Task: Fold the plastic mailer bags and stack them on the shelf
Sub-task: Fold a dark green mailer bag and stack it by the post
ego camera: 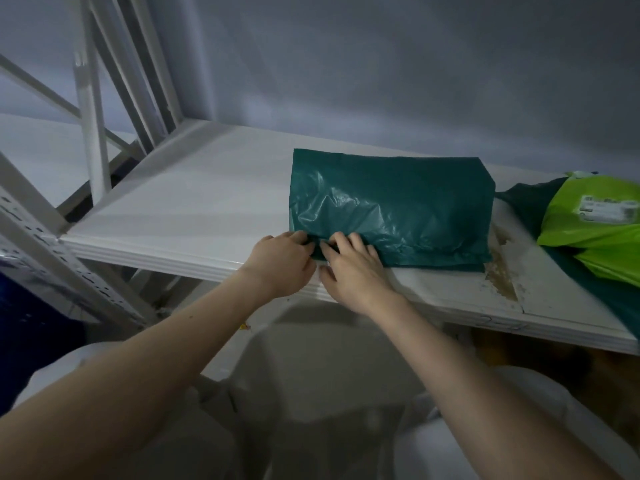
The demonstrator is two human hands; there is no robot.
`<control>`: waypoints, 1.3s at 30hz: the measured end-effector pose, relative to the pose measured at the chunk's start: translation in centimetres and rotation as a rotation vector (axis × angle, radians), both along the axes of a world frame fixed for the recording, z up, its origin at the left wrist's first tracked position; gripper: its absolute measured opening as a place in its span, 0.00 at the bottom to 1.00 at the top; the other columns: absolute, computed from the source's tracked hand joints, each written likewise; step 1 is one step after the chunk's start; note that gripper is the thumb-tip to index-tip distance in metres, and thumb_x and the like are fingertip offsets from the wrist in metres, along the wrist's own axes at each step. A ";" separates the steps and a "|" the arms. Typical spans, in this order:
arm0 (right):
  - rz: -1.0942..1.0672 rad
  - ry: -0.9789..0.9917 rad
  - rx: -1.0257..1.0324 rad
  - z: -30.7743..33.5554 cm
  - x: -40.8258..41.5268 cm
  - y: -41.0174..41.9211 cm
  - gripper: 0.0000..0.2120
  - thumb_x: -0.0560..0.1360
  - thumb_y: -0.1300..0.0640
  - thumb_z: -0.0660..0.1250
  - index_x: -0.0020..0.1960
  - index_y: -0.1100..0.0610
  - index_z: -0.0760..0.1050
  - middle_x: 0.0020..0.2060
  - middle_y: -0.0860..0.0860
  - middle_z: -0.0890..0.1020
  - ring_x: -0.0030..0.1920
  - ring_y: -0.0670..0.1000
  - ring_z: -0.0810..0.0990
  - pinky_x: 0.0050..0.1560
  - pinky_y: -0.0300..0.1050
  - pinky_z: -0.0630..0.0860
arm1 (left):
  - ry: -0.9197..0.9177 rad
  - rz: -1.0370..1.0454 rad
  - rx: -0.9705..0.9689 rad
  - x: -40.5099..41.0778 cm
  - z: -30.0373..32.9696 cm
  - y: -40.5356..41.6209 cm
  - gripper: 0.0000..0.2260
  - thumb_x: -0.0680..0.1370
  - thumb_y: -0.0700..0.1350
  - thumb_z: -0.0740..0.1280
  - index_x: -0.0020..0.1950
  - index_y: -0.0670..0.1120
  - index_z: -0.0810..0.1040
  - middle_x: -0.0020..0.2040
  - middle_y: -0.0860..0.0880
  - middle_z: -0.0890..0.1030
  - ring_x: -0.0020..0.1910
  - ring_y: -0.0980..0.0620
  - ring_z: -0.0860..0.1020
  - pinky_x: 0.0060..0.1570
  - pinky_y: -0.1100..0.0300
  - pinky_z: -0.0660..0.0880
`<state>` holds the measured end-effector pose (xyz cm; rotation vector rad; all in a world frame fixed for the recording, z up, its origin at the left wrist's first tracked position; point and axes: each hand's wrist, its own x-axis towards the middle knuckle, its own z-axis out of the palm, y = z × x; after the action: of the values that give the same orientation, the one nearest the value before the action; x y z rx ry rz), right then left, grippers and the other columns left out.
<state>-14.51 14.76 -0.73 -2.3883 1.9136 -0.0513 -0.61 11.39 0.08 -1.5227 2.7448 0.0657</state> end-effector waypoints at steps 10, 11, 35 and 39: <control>-0.038 0.044 -0.003 0.0 -0.2 0.9 0.24 0.80 0.49 0.52 0.73 0.58 0.60 0.66 0.51 0.66 0.66 0.55 0.63 0.64 0.54 0.63 | -0.214 0.007 -0.195 -1.4 -1.1 1.5 0.22 0.81 0.54 0.48 0.73 0.47 0.60 0.62 0.46 0.73 0.56 0.46 0.76 0.49 0.55 0.69; -0.044 0.049 -0.004 0.0 -0.3 1.0 0.24 0.80 0.49 0.52 0.72 0.58 0.60 0.66 0.52 0.66 0.66 0.55 0.63 0.64 0.54 0.63 | -0.230 -0.002 -0.213 -1.5 -1.2 1.5 0.22 0.81 0.53 0.47 0.73 0.47 0.61 0.61 0.45 0.73 0.55 0.46 0.76 0.48 0.55 0.68; -0.233 0.051 0.056 -0.2 -7.6 2.3 0.24 0.81 0.49 0.49 0.73 0.58 0.59 0.69 0.51 0.64 0.65 0.55 0.63 0.63 0.53 0.64 | -0.205 0.260 -0.149 -3.1 -1.3 0.0 0.24 0.80 0.53 0.46 0.65 0.41 0.70 0.62 0.44 0.68 0.63 0.45 0.67 0.66 0.46 0.58; -0.207 0.025 0.056 0.0 -8.0 2.0 0.23 0.80 0.49 0.52 0.71 0.59 0.63 0.66 0.51 0.66 0.63 0.55 0.65 0.62 0.52 0.65 | -0.006 0.017 -0.222 -4.8 -1.3 0.5 0.29 0.75 0.54 0.40 0.66 0.44 0.69 0.63 0.46 0.70 0.61 0.47 0.70 0.60 0.50 0.65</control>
<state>-22.52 16.76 -0.68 -2.1579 2.1369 0.0190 -5.40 11.90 -1.23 -1.5897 2.8150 -0.2515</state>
